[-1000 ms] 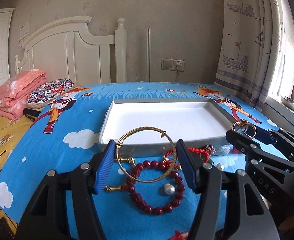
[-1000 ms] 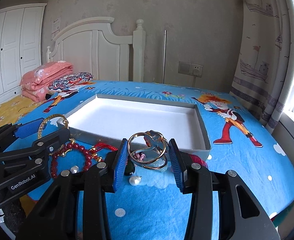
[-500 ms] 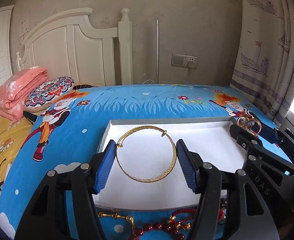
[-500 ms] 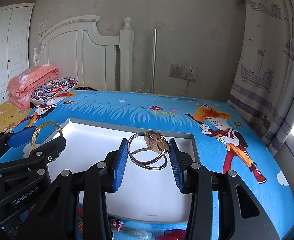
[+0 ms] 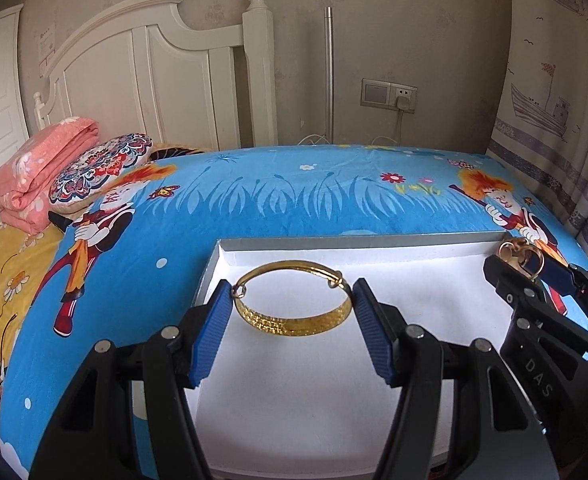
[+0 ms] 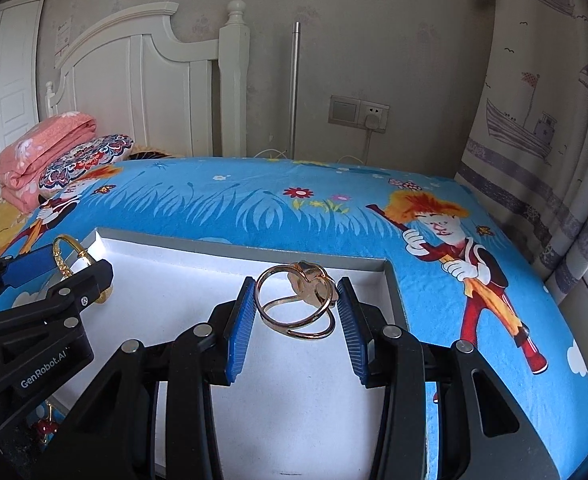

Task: Organize jewelry
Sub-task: 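Lower the rings and bangle into the white tray and open both tools, then move the right tool to the red flower brooch and grasp it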

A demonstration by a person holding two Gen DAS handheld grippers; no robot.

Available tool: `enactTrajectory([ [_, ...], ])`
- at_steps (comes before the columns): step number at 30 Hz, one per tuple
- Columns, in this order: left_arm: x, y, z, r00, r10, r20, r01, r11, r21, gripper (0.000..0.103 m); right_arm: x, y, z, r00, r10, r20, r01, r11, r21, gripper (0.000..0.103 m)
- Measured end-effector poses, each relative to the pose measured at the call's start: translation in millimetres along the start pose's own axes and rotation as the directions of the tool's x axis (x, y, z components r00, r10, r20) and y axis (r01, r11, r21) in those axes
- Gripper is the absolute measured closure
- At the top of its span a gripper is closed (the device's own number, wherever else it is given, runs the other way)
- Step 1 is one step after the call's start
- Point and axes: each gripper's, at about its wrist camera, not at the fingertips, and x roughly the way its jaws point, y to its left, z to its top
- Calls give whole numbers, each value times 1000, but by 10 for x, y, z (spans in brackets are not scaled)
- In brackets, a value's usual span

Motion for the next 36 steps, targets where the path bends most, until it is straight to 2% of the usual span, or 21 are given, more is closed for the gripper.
enactTrajectory([
  [2, 10, 14, -3, 1000, 2, -5, -2, 1000, -13, 41, 0, -13, 6, 1000, -3, -1, 3, 1000, 5, 50],
  [4, 4, 25, 1, 1000, 16, 0, -16, 1000, -21, 29, -19, -35, 17, 1000, 3, 3, -3, 1000, 13, 46],
  [5, -6, 34, 3, 1000, 20, 5, -20, 1000, -24, 27, -28, -43, 24, 1000, 3, 4, -3, 1000, 14, 44],
  [7, -29, 51, 8, 999, 29, 14, -29, 999, -27, 21, -54, -67, 32, 1000, 6, 8, -6, 1000, 21, 42],
  [10, -84, 82, 13, 999, 35, 14, -34, 999, -33, 19, -123, -113, 43, 1000, 19, 3, -19, 999, 39, 42],
  [15, -363, 214, -88, 999, 28, 34, -26, 997, -69, 12, -488, -200, -45, 997, 64, 40, -66, 996, 59, 41],
  [20, -781, 307, -436, 996, 16, 92, -7, 995, -98, 10, -901, -293, -392, 993, 90, 74, -96, 992, 76, 36],
  [27, -1265, 204, -895, 985, 8, 172, 1, 999, -50, 5, -1232, -280, -924, 994, 75, 83, -79, 996, 42, 36],
  [31, -1385, 106, -1083, 982, 11, 191, -8, 1000, -16, 5, -1271, -312, -1121, 995, 73, 68, -77, 995, 63, 36],
  [36, -1382, 12, -1328, 983, -7, 185, 5, 1000, 12, 5, -1253, -389, -1161, 997, 52, 65, -58, 994, 94, 36],
])
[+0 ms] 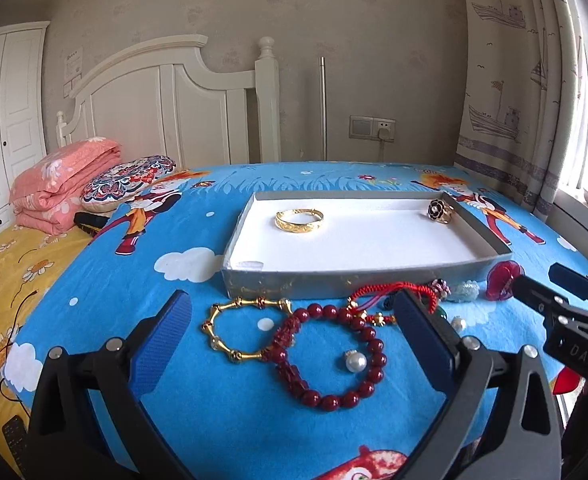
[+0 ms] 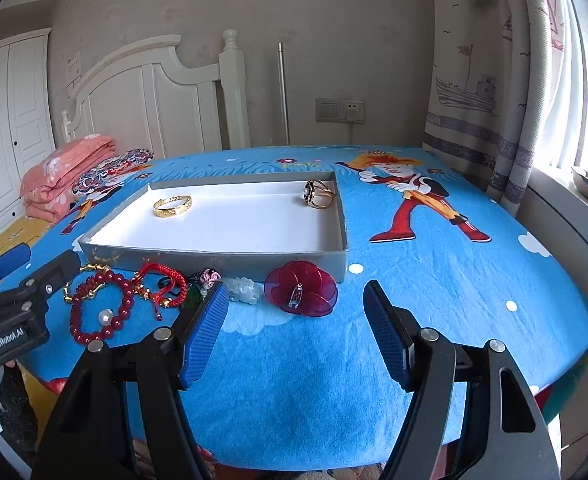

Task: Organize jewelry
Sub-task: 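Move the right tool to the red flower brooch and grasp it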

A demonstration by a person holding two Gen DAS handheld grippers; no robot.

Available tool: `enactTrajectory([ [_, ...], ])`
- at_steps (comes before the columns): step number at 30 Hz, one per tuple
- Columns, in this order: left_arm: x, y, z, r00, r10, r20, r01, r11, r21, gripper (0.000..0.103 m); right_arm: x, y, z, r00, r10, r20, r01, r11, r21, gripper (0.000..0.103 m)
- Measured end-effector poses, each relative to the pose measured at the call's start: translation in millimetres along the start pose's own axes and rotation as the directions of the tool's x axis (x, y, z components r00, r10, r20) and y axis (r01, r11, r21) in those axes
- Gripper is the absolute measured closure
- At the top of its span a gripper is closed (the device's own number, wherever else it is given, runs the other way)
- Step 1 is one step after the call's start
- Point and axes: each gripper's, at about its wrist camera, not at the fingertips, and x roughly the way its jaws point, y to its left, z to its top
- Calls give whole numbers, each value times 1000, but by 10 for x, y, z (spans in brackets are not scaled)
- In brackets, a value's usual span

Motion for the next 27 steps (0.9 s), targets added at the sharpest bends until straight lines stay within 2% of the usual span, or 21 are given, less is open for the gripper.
enactTrajectory([
  [5, 107, -73, -129, 999, -19, -43, 21, 999, 30, 5, 93, -32, -42, 999, -22, -24, 22, 1000, 7, 36],
  [11, 161, -57, -155, 998, -26, -52, 27, 999, 31, 5, 219, -90, -30, 998, -49, -39, 50, 998, 29, 36],
  [27, 250, 36, -181, 997, -22, -77, 23, 1000, 0, 5, 470, -16, -15, 996, -79, -45, 79, 997, 0, 37],
])
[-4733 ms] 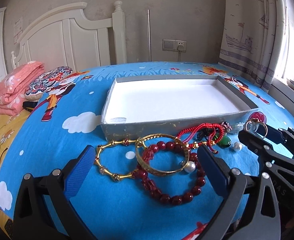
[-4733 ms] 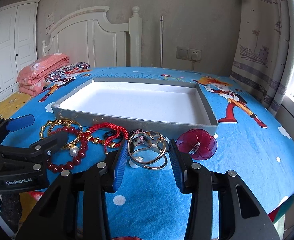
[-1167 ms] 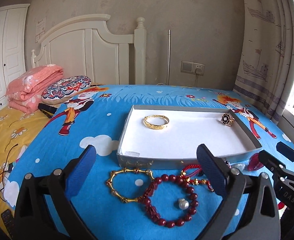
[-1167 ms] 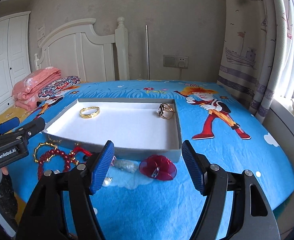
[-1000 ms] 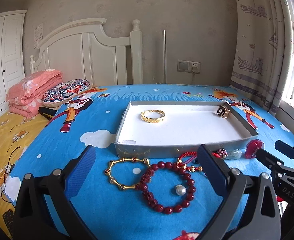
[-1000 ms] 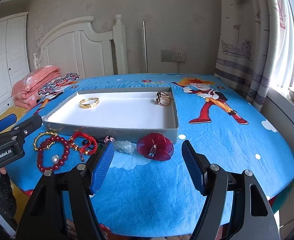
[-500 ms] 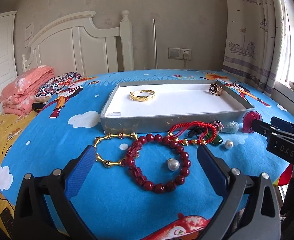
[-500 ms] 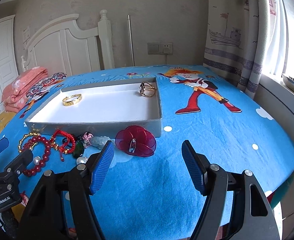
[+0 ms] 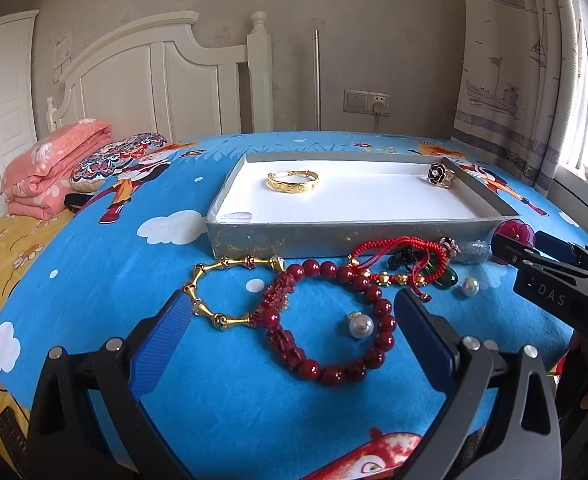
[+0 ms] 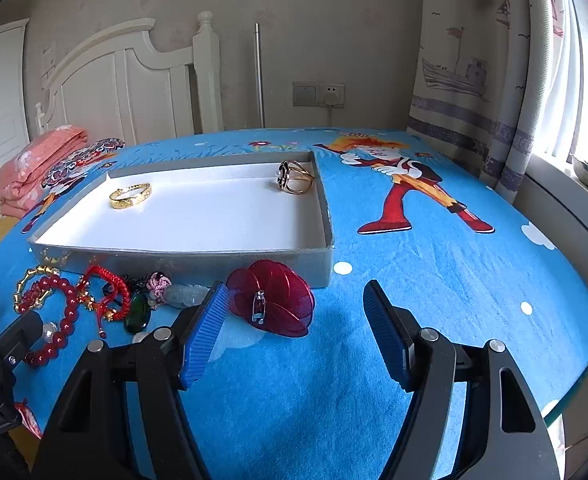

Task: Organize jewelry
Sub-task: 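Move the right tool to the red flower brooch and grasp it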

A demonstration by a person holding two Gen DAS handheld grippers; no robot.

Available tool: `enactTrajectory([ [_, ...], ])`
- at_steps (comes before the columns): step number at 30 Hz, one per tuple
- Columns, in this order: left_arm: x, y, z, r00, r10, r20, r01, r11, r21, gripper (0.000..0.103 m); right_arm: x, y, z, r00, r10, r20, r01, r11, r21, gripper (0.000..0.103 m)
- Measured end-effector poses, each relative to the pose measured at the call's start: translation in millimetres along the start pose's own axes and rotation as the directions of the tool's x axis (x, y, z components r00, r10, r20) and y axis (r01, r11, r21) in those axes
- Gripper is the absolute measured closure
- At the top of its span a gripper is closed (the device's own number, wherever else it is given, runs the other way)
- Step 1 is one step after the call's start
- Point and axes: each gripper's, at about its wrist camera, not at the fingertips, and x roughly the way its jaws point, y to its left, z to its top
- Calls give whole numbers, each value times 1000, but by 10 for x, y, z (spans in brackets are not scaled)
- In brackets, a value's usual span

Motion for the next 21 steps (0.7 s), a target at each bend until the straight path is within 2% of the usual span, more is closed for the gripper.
enactTrajectory([
  [1, 6, 1, 0, 1000, 0, -2, 0, 1000, -1, 5, 1, 2, -8, 1000, 4, 1, -4, 1000, -2, 42],
  [5, 6, -8, -4, 1000, -3, -6, 3, 1000, 3, 5, -31, 22, -28, 1000, 24, 11, -23, 999, -30, 72],
  [6, 5, -14, -5, 1000, -4, -5, 4, 1000, 6, 5, -51, 26, -31, 1000, 20, 21, -20, 999, -37, 74],
  [10, 1, -29, -11, 1000, -6, -5, 6, 1000, 10, 5, -98, -8, -32, 999, 23, 24, -22, 999, -30, 74],
  [12, 0, -31, -11, 1000, -5, -4, 5, 1000, 10, 5, -90, -80, -31, 999, 32, 11, -32, 999, 11, 74],
  [13, 0, -32, -15, 1000, -5, -3, 5, 1000, 10, 5, -74, -118, -28, 999, 37, 1, -37, 999, 30, 71],
  [16, -1, -33, -17, 1000, -6, -3, 6, 1000, 11, 5, -38, -204, -35, 999, 42, -11, -41, 996, 73, 49],
  [21, 9, -65, -9, 1000, -10, -6, 10, 1000, 25, 5, 11, -160, -64, 999, 31, -22, -30, 998, 52, 48],
])
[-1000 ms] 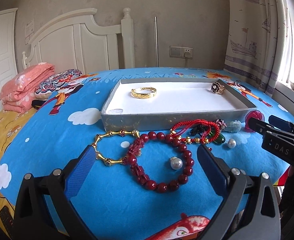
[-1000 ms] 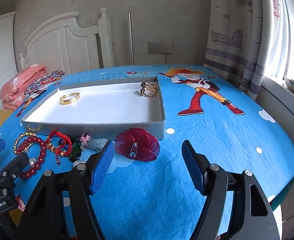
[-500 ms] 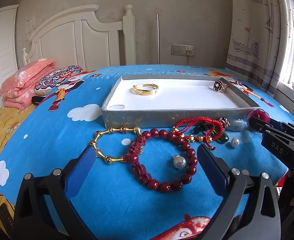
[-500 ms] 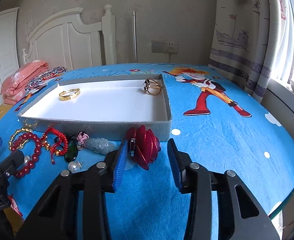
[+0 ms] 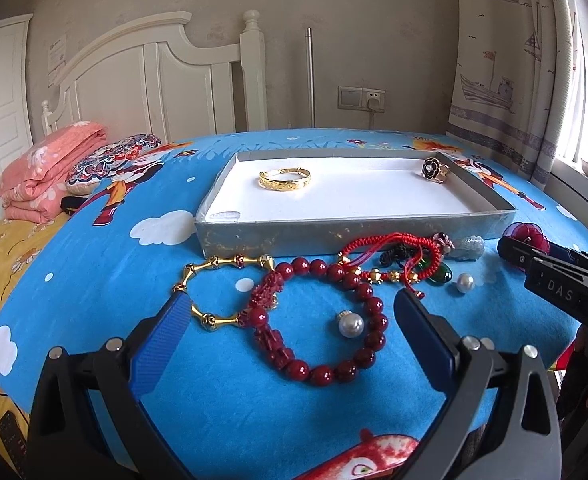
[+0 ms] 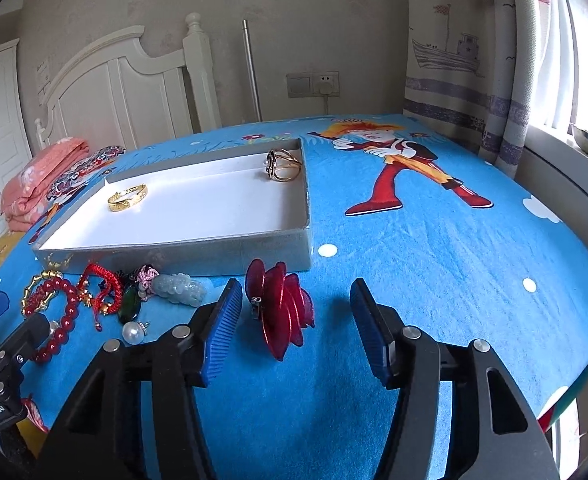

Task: Organize jewelry
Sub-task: 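Move the right tool to the red flower brooch and grasp it, then grasp the red string bracelet with the left tool while the right tool holds the brooch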

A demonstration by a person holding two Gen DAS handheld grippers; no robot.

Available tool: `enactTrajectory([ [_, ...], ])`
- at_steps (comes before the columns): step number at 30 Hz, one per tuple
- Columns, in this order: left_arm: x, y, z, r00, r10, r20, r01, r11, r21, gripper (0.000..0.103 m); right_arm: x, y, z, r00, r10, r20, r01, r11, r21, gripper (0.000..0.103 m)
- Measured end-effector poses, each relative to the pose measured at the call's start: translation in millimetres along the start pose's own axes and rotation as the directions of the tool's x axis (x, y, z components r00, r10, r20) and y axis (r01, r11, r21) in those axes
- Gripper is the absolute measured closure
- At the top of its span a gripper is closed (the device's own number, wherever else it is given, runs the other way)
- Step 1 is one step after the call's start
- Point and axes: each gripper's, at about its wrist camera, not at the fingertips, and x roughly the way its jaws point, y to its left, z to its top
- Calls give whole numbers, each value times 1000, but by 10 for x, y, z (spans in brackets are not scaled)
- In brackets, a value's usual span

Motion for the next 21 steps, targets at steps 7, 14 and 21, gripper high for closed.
enactTrajectory([
  [7, 90, -100, 122, 999, -42, -14, 42, 999, 10, 5, -135, 92, -19, 999, -3, 51, 6, 998, -67, 79],
  [14, 274, -290, 284, 994, -90, -65, 89, 996, -7, 5, -275, 86, -22, 996, 15, 92, -8, 997, -78, 79],
  [21, 462, -476, 396, 987, -102, -120, 100, 995, -26, 6, -296, -12, -38, 995, 34, 93, -29, 998, -47, 79],
])
